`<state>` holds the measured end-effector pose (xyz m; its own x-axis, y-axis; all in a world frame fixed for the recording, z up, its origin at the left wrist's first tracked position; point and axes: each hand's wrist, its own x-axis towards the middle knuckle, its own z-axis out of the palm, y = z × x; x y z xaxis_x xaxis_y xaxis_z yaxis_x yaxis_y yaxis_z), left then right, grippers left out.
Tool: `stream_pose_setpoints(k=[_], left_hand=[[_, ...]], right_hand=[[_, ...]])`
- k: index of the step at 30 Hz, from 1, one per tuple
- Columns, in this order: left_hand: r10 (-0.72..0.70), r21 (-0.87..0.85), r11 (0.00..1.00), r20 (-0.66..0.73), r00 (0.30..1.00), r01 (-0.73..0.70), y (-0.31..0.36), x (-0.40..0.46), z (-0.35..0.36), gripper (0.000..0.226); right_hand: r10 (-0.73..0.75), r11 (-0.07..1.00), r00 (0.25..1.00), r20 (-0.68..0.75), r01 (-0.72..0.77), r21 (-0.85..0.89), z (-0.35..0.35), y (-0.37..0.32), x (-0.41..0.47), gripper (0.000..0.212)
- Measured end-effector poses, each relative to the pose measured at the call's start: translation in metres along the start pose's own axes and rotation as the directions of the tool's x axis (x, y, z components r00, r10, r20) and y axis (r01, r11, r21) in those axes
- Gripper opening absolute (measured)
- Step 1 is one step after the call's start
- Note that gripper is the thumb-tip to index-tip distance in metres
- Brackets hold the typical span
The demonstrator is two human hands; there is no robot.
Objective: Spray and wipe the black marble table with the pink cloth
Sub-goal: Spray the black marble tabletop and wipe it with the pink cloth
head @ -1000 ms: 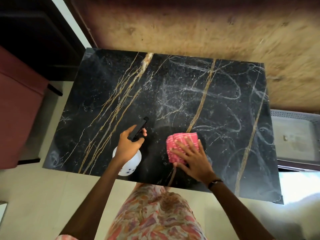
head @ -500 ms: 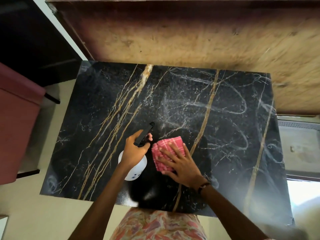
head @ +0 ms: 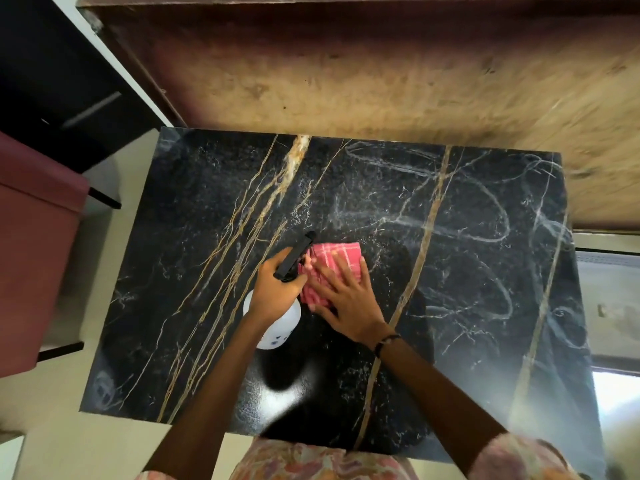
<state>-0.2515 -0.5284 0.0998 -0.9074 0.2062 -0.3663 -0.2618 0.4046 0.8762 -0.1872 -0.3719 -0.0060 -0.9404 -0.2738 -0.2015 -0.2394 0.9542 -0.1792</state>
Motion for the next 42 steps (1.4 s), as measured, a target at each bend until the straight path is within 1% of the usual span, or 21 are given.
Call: stream_pose_setpoints(k=[2,4,6,8,10,12,13,15,17,19,20,21,23,26,30,32,34,36,38,40,42], left_hand=[[0.015,-0.038,0.999,0.011,1.000,-0.015,0.003,0.006,0.000,0.027],[0.018,-0.061,0.998,0.020,1.000,-0.016,0.005,0.014,-0.001,0.030],[0.023,-0.066,0.998,0.013,1.000,-0.022,0.004,0.022,-0.001,0.035],[0.026,-0.068,0.997,0.007,1.000,-0.025,0.005,0.030,-0.001,0.037],[0.037,-0.061,0.998,0.009,0.999,-0.036,0.008,0.037,0.001,0.038],[0.027,-0.057,0.998,0.010,1.000,-0.027,0.011,0.043,0.002,0.035],[0.024,-0.048,0.999,0.011,1.000,-0.023,0.013,0.046,0.003,0.031],[0.025,-0.021,0.999,0.009,1.000,-0.025,0.017,0.054,0.004,0.022],[0.013,-0.001,1.000,-0.004,1.000,-0.013,0.021,0.060,0.005,0.027],[0.009,0.007,1.000,0.002,1.000,-0.009,0.023,0.067,0.005,0.031],[0.013,-0.005,1.000,0.013,1.000,-0.013,0.024,0.070,0.006,0.031],[0.017,-0.021,1.000,0.019,1.000,-0.017,0.024,0.073,0.005,0.032],[0.022,-0.046,0.999,0.017,1.000,-0.021,0.027,0.080,0.005,0.034],[0.013,-0.065,0.998,0.013,1.000,-0.013,0.032,0.087,0.006,0.034],[0.009,-0.031,0.999,0.030,1.000,-0.008,0.037,0.094,0.006,0.026],[0.019,-0.006,1.000,0.039,0.999,-0.019,0.035,0.096,0.007,0.024],[0.027,0.015,1.000,0.059,0.998,-0.027,0.034,0.098,0.008,0.020],[0.029,0.040,0.999,0.076,0.997,-0.032,0.033,0.100,0.010,0.013],[0.028,0.044,0.999,0.081,0.996,-0.032,0.032,0.101,0.010,0.010],[0.013,0.005,1.000,0.068,0.998,-0.014,0.031,0.104,0.009,0.012],[-0.006,-0.029,1.000,0.048,0.999,0.007,0.032,0.106,0.007,0.014]], right_hand=[[-0.067,0.998,0.997,-0.025,0.067,-0.015,0.005,0.019,-0.026,0.059],[-0.038,0.999,0.998,-0.057,0.037,-0.029,0.003,0.049,-0.042,0.061],[0.057,0.998,0.995,-0.080,-0.059,-0.022,-0.005,0.077,-0.037,0.062],[0.181,0.983,0.981,-0.072,-0.181,0.007,-0.014,0.090,-0.013,0.063],[0.289,0.956,0.955,-0.070,-0.285,0.064,-0.023,0.088,0.020,0.063],[0.328,0.943,0.942,-0.070,-0.321,0.091,-0.027,0.076,0.054,0.062],[0.319,0.946,0.946,-0.066,-0.313,0.087,-0.027,0.068,0.068,0.062],[0.245,0.969,0.968,-0.054,-0.243,0.045,-0.027,0.049,0.082,0.061],[0.120,0.993,0.992,-0.049,-0.120,0.015,-0.024,0.041,0.076,0.061],[0.002,1.000,0.999,-0.050,-0.003,-0.014,-0.018,0.051,0.054,0.060],[-0.023,1.000,0.998,-0.062,0.021,-0.021,-0.015,0.060,0.042,0.061],[-0.013,1.000,0.996,-0.083,0.011,-0.013,-0.013,0.072,0.032,0.062],[0.094,0.995,0.989,-0.115,-0.091,0.030,-0.016,0.098,0.025,0.063],[0.254,0.966,0.962,-0.095,-0.248,0.069,-0.033,0.125,0.054,0.067],[0.426,0.895,0.904,-0.044,-0.413,0.167,-0.056,0.117,0.125,0.073],[0.399,0.908,0.917,-0.019,-0.392,0.151,-0.059,0.096,0.147,0.075],[0.272,0.958,0.962,-0.021,-0.269,0.096,-0.057,0.079,0.150,0.078],[0.128,0.990,0.990,-0.057,-0.125,0.058,-0.050,0.077,0.132,0.069],[0.050,0.999,0.993,-0.110,-0.047,0.025,-0.038,0.093,0.107,0.062],[0.086,0.996,0.987,-0.136,-0.082,0.040,-0.033,0.117,0.089,0.064],[0.206,0.977,0.967,-0.153,-0.195,0.080,-0.038,0.139,0.091,0.066]])
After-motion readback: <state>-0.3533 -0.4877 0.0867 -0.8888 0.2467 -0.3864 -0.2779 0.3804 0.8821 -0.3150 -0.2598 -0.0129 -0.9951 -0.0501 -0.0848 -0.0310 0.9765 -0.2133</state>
